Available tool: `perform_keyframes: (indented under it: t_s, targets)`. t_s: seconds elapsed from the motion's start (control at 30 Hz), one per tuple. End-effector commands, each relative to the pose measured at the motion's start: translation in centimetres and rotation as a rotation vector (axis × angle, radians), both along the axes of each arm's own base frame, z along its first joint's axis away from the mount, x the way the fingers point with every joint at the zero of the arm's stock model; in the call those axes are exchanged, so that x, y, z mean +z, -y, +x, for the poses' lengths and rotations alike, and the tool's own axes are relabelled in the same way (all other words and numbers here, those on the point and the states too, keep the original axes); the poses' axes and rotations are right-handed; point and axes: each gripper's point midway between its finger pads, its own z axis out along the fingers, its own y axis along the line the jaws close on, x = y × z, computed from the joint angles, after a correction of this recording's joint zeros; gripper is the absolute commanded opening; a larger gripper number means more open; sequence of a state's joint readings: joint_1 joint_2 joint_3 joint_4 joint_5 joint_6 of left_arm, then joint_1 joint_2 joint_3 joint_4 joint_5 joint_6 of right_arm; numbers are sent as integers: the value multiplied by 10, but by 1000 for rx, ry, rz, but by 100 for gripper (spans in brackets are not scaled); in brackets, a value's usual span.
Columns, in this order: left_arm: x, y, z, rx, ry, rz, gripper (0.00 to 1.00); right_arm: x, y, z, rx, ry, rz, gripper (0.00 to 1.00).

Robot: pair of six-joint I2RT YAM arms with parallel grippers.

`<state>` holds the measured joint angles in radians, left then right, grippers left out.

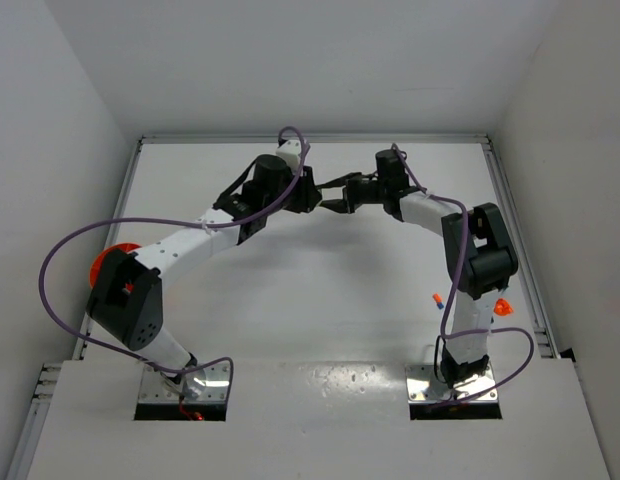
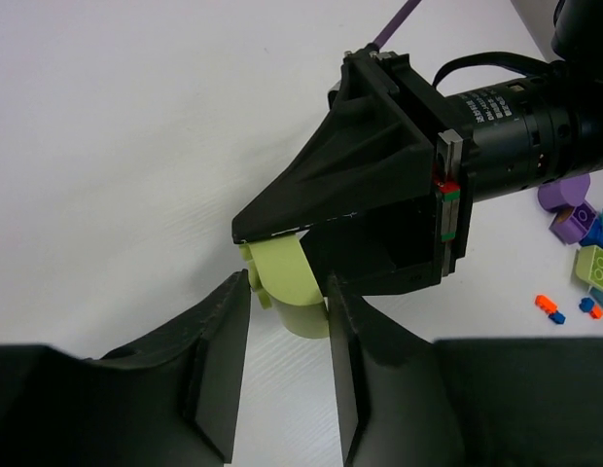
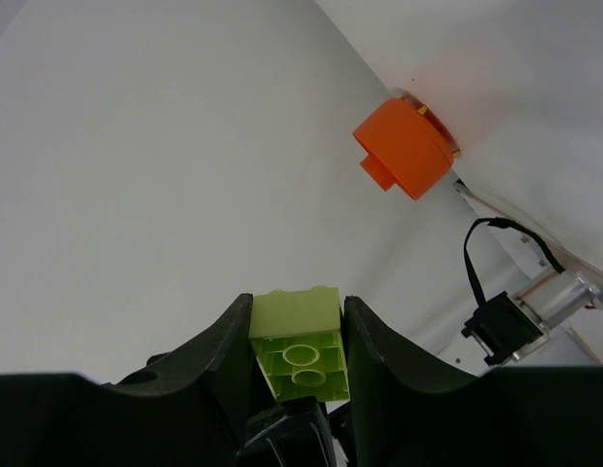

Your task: Sort the legos into containers by color

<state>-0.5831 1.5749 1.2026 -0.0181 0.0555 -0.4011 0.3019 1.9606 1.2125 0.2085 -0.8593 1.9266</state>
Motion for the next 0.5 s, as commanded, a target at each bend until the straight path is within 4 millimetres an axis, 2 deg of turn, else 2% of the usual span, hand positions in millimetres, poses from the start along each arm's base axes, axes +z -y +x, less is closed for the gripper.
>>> perform_keyframes:
  t_s: [0.0, 0.17, 0.2, 0.23, 0.33, 0.37, 0.4, 0.47]
  targets:
    - [9, 1, 0, -1, 32, -10, 38, 50, -6, -2, 23, 64, 71, 0]
    - [0, 2, -5, -18, 11, -5, 28, 58, -6, -2, 22, 89, 84, 0]
    - [-4, 1, -6, -18, 4, 0, 25, 58, -6, -2, 22, 89, 84, 7]
    - [0, 1, -7, -18, 11, -5, 23, 58, -6, -2, 22, 89, 84, 13]
    - [6, -3, -8, -13, 26, 0, 22, 56, -5, -6, 22, 86, 83, 22]
    - [4, -5, -8, -7, 26, 16, 22, 51, -4, -8, 21, 75, 79, 36]
    - [5, -7, -10, -12, 34, 25, 22, 59, 0, -5, 14, 114, 85, 42]
    - [7, -11, -15, -15, 41, 31, 21, 48, 6, -3, -8, 117, 66, 53]
